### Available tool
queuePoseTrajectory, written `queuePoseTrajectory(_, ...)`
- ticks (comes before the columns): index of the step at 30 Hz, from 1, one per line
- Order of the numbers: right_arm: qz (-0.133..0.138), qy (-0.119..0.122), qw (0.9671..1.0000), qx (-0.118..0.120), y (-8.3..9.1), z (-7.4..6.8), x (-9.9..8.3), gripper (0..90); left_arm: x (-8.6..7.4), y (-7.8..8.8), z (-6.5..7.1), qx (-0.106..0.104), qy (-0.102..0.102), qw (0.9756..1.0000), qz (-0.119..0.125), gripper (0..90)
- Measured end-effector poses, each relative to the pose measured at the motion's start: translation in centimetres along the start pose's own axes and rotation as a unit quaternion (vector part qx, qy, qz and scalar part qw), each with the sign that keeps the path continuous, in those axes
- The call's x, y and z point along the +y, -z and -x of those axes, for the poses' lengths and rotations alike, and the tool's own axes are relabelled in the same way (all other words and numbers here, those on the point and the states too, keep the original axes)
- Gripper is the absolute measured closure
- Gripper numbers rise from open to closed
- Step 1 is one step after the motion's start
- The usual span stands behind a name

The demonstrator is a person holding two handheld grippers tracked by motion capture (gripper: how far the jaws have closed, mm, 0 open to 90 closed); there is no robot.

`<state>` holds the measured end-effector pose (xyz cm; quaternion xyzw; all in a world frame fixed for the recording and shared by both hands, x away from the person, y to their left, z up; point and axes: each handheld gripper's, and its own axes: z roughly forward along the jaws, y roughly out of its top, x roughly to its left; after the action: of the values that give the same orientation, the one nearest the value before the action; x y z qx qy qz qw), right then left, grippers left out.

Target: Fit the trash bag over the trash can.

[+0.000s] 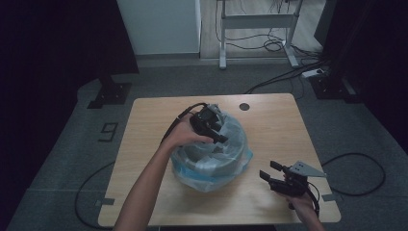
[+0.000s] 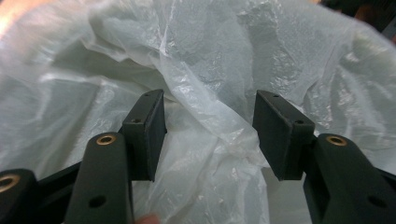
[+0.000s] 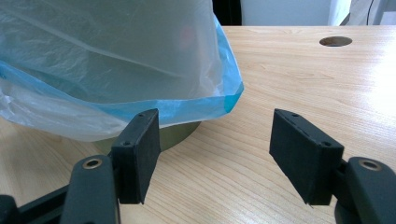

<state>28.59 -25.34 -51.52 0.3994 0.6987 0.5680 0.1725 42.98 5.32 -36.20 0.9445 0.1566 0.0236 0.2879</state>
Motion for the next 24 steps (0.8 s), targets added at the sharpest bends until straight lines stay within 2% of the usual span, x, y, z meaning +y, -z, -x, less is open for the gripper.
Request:
queuePoseTrajectory(3, -0.001, 0.000, 1.0000, 0.000, 0.0, 0.0, 0.0, 32.8, 0.0, -0.3, 0.1, 0.002, -0.003, 0.9999, -0.010, 43.2)
queuePoseTrajectory(6, -0.003, 0.001, 1.0000, 0.000, 0.0, 0.0, 0.0, 32.8, -0.1, -0.9, 0.3, 0.012, -0.007, 0.9997, -0.021, 40.8)
queuePoseTrajectory(9, -0.004, 0.003, 1.0000, 0.000, 0.0, 0.0, -0.1, 32.8, -0.2, -0.9, 0.3, 0.015, -0.007, 0.9997, -0.020, 38.9)
queuePoseTrajectory(11, -0.004, 0.003, 1.0000, 0.000, 0.0, -0.1, -0.1, 32.8, -0.3, -0.6, 0.3, 0.016, -0.009, 0.9998, -0.011, 36.9)
queuePoseTrajectory(13, -0.005, 0.003, 1.0000, -0.001, 0.0, 0.0, -0.1, 32.7, -0.6, 0.4, 0.3, 0.011, -0.009, 0.9998, 0.016, 36.8)
queuePoseTrajectory(14, -0.005, 0.003, 1.0000, -0.002, 0.0, 0.0, -0.1, 32.8, -0.8, 1.2, 0.2, 0.005, -0.009, 0.9993, 0.036, 36.7)
queuePoseTrajectory(16, -0.006, 0.003, 1.0000, -0.002, 0.0, 0.0, -0.1, 32.8, -1.1, 2.4, 0.0, 0.002, -0.004, 0.9983, 0.059, 36.8)
queuePoseTrajectory(17, -0.006, 0.003, 1.0000, -0.002, 0.0, 0.0, -0.1, 32.8, -1.1, 2.4, 0.0, 0.002, -0.004, 0.9983, 0.059, 36.8)
queuePoseTrajectory(21, -0.006, 0.003, 1.0000, -0.002, -0.1, 0.0, -0.1, 32.7, -2.0, 4.4, -0.4, 0.007, 0.008, 0.9960, 0.088, 37.2)
queuePoseTrajectory(24, -0.008, 0.004, 1.0000, -0.001, -0.2, -0.1, -0.2, 32.7, -2.7, 5.1, -0.6, 0.011, 0.015, 0.9957, 0.091, 37.7)
